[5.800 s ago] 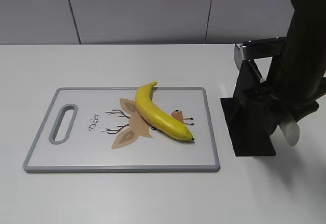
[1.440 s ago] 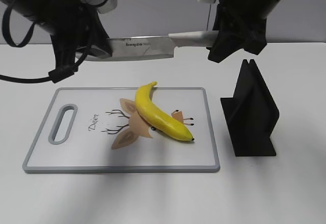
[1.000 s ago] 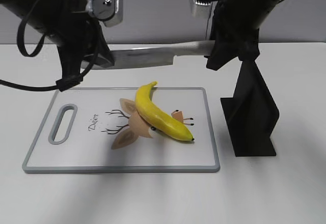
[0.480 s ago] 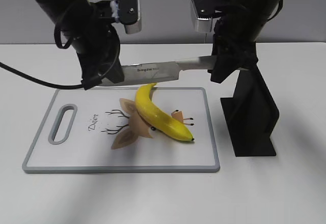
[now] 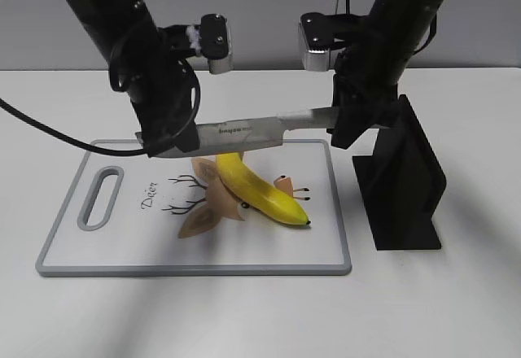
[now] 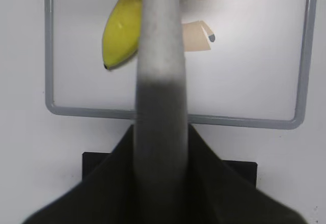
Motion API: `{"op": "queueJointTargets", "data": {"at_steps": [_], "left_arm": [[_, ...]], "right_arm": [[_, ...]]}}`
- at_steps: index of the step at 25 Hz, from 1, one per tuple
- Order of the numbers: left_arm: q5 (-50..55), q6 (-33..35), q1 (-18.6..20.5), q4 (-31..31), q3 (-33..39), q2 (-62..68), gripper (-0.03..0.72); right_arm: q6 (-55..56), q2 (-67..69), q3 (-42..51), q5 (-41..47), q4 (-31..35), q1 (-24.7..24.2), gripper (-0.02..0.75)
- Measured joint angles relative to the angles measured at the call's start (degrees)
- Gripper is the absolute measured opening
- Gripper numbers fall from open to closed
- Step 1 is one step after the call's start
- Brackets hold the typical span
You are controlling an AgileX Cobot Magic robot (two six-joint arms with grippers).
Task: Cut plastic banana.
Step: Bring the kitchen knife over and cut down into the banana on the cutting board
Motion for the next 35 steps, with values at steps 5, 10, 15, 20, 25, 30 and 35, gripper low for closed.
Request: {"op": "queueJointTargets", "data": {"at_steps": [5,10,15,20,25,30,35], "left_arm": [[-4.7,-0.2,0.0,0.4,0.0,5.5,-0.009],[-5.2,-0.2,0.0,-1.0,-0.7,10.0,-0.009],[-4.9,-0.3,0.1,-1.7,-1.0,10.6,-0.009],[-4.8,-0.3,0.1,-1.5,-1.0,10.1,-0.009],[-4.9,-0.4,0.1,-0.3,-0.6,6.9,-0.009],[-4.9,-0.4,0.1,1.1,-0.6,2.4,0.001],[-4.5,-0.4,0.0,0.2,-0.6,-1.5,0.192]], "right_arm": [[-0.1,5.3,0.0,-3.8,-1.4,-0.1,0.181],[-0.6,9.5,-0.3,-4.2,-1.7,-0.2,0.186],[-0.7,10.0,-0.6,-4.3,-1.7,-0.1,0.186],[-0.7,9.6,-0.6,-4.3,-1.6,-0.1,0.186],[0.2,8.2,-2.6,-3.3,-1.7,0.0,0.186],[0.7,5.7,-5.1,-1.3,-1.8,0.1,0.188],[2.0,3.5,-5.5,0.2,-2.1,0.1,0.182]]}}
